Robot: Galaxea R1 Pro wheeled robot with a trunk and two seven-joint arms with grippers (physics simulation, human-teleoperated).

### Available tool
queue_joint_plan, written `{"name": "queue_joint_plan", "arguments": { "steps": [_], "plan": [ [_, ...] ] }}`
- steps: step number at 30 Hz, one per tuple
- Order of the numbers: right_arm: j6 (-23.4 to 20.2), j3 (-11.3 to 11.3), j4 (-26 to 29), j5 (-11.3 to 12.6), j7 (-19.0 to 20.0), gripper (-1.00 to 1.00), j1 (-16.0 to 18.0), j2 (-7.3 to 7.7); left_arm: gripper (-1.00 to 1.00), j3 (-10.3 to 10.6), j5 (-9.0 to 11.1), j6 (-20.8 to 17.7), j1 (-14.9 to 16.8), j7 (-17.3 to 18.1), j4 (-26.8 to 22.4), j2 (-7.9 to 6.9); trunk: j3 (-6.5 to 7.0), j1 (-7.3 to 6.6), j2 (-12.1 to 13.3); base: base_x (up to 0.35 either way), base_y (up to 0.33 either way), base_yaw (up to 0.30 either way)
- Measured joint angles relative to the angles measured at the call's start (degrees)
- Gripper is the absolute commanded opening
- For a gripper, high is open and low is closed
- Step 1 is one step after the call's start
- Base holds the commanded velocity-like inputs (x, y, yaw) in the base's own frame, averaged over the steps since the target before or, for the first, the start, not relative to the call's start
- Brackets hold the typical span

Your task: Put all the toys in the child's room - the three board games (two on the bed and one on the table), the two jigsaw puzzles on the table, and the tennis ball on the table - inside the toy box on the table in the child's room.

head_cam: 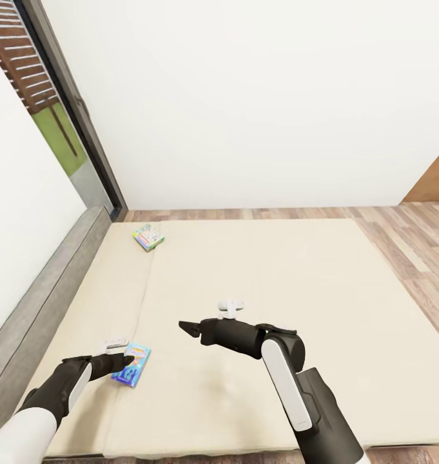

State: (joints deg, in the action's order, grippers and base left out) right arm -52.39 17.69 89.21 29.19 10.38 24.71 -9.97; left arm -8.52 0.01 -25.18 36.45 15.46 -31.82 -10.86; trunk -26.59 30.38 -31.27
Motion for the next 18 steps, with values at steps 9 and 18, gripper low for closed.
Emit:
{"name": "queue_joint_plan", "arguments": {
  "steps": [9,18],
  "plan": [
    [0.1,0.0,0.0,0.0,0.0,1.0,0.0,0.0,1.0,0.1,0.0,0.1,0.0,0.0,0.0,-0.06,-0.85,0.0,0.0,0.0,0.0,0.0],
    [0.1,0.2,0.0,0.0,0.0,1.0,-0.2,0.0,1.0,0.1,0.1,0.3,-0.1,0.0,0.0,0.24,-1.7,0.0,0.0,0.0,0.0,0.0]
  ]
}}
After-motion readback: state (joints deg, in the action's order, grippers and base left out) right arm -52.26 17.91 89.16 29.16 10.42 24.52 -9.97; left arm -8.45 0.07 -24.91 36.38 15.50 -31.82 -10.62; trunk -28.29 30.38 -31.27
